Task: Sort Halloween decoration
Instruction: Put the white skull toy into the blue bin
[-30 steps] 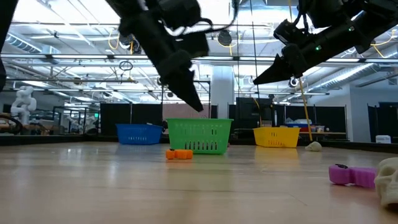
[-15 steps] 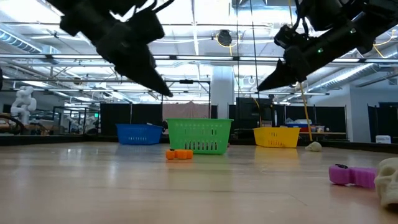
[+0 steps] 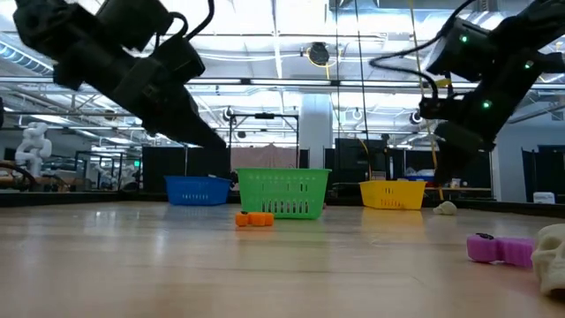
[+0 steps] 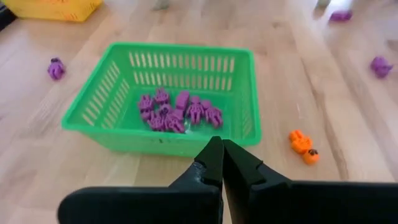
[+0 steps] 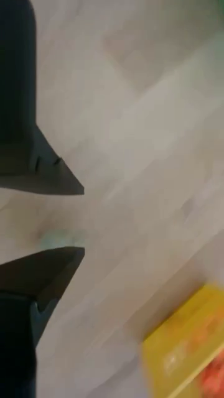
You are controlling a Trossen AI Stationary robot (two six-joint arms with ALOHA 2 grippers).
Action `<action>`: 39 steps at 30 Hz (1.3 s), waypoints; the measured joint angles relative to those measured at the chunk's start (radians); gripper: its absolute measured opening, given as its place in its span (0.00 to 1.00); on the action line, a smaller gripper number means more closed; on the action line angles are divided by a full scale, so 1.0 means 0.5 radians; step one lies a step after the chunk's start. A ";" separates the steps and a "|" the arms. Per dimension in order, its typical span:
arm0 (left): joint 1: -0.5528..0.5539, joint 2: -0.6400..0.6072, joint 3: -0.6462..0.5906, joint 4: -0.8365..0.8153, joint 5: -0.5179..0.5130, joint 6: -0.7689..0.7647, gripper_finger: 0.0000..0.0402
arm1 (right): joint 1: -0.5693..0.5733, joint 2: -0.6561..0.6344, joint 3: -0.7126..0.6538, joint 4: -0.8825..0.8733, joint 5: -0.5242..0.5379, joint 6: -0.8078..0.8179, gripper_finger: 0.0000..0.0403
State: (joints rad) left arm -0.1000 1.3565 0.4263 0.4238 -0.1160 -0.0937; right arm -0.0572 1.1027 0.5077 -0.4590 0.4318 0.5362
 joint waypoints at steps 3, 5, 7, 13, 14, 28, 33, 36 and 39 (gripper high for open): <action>0.049 0.000 -0.079 0.195 0.157 0.002 0.02 | -0.030 0.020 0.000 -0.047 0.032 0.056 0.39; 0.075 0.000 -0.132 0.277 0.223 0.004 0.02 | -0.060 0.042 -0.010 -0.032 0.028 0.063 0.41; 0.101 0.000 -0.183 0.389 0.256 0.010 0.02 | -0.106 0.071 -0.032 0.013 0.027 0.063 0.42; 0.155 0.000 -0.264 0.461 0.290 0.003 0.02 | -0.226 0.149 -0.117 0.135 -0.007 0.051 0.40; 0.163 0.000 -0.280 0.478 0.290 0.003 0.02 | -0.241 0.150 -0.137 0.172 -0.044 0.044 0.40; 0.200 0.000 -0.341 0.556 0.293 -0.010 0.02 | -0.332 0.146 -0.257 0.348 -0.231 -0.041 0.30; 0.201 0.000 -0.341 0.554 0.293 0.008 0.02 | -0.332 0.146 -0.257 0.361 -0.281 -0.095 0.14; 0.209 0.000 -0.341 0.552 0.293 0.043 0.02 | -0.332 0.147 -0.258 0.398 -0.289 -0.147 0.10; 0.235 0.000 -0.341 0.551 0.293 0.052 0.02 | -0.322 0.149 -0.240 0.409 -0.333 -0.188 0.10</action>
State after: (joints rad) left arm 0.0175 1.3567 0.2558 0.6994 0.0307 -0.0680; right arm -0.2182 1.1770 0.3877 -0.2546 0.2654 0.4422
